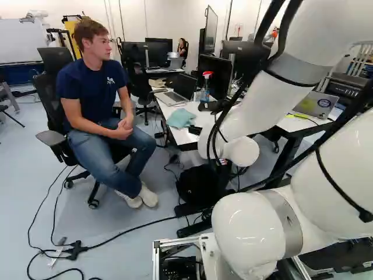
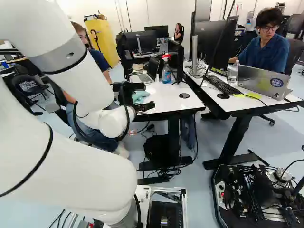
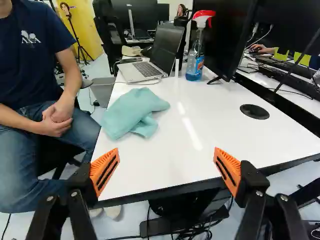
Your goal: Clean the table with the green towel
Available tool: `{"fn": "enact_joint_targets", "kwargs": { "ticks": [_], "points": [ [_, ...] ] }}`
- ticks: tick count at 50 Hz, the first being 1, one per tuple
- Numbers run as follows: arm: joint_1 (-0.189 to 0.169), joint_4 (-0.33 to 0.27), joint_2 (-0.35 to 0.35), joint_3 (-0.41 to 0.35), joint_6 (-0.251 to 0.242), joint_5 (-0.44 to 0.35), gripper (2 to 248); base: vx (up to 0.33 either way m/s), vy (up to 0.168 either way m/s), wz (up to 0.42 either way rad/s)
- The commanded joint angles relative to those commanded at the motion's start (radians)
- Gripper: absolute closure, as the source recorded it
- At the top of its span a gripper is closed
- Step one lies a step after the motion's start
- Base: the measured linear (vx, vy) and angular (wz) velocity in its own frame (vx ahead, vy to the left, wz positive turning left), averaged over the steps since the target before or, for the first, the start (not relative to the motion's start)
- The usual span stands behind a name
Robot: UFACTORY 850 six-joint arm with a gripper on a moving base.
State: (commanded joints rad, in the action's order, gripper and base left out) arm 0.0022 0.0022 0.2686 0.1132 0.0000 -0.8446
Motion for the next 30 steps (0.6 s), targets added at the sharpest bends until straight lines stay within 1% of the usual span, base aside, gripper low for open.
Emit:
{"fn": "enact_joint_targets", "kwargs": {
  "ticks": [14, 30],
  "points": [
    [-0.002, -0.002, 0.009, -0.022, 0.000, -0.024, 3, 0.000, 0.000, 0.000],
    [-0.002, -0.002, 0.011, -0.026, 0.000, -0.028, 3, 0.000, 0.000, 0.000]
  ]
}}
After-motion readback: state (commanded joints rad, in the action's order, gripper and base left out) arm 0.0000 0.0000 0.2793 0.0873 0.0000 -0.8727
